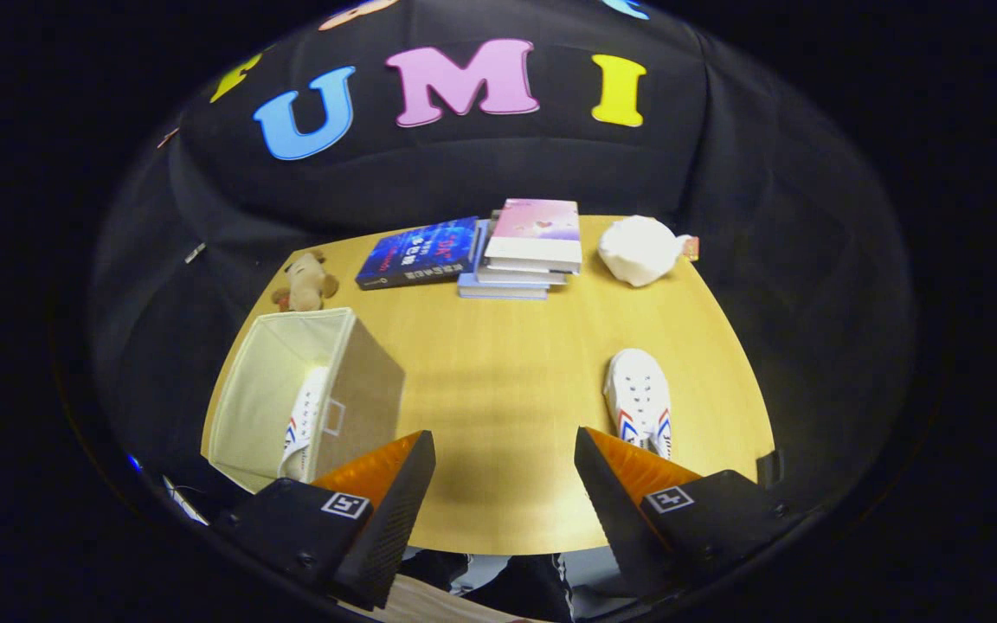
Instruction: Open the storage box then place both shoes into the box .Put the left shoe in first, then the right shoe, with the right side of both shoes facing outward in a uniform manner.
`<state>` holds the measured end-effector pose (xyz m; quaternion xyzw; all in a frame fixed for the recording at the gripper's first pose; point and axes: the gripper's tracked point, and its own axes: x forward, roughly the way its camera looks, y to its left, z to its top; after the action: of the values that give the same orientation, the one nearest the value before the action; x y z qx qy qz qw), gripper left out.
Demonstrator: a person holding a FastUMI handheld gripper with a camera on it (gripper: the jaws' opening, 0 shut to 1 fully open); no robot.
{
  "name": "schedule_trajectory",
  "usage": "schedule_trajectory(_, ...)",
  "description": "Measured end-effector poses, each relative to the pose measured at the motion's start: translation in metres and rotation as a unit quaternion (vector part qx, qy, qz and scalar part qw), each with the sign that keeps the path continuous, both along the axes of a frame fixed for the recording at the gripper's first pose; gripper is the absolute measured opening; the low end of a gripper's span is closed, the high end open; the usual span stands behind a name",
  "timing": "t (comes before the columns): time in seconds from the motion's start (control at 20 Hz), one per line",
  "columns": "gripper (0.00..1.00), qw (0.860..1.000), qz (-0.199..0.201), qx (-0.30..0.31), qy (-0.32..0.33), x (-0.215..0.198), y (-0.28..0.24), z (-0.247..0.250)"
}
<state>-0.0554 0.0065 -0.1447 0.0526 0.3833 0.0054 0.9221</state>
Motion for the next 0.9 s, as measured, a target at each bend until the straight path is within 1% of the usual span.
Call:
schedule_trajectory(0.1,0.99,1.000,-0.020,0.005,0.014,0.000,-0.034,-0.016)
schedule_trajectory(0.2,0.99,0.999,-0.030,0.000,0.027,0.004,-0.066,-0.032)
schedule_trajectory(0.4,0.99,0.998,-0.035,-0.012,0.057,0.015,-0.122,-0.072)
schedule_trajectory(0.55,0.99,0.995,-0.029,-0.027,0.090,0.016,-0.158,-0.107)
schedule_trajectory(0.75,0.99,0.992,-0.017,-0.024,0.125,0.020,-0.184,-0.141)
schedule_trajectory(0.9,0.94,0.989,-0.010,-0.012,0.145,0.024,-0.190,-0.162)
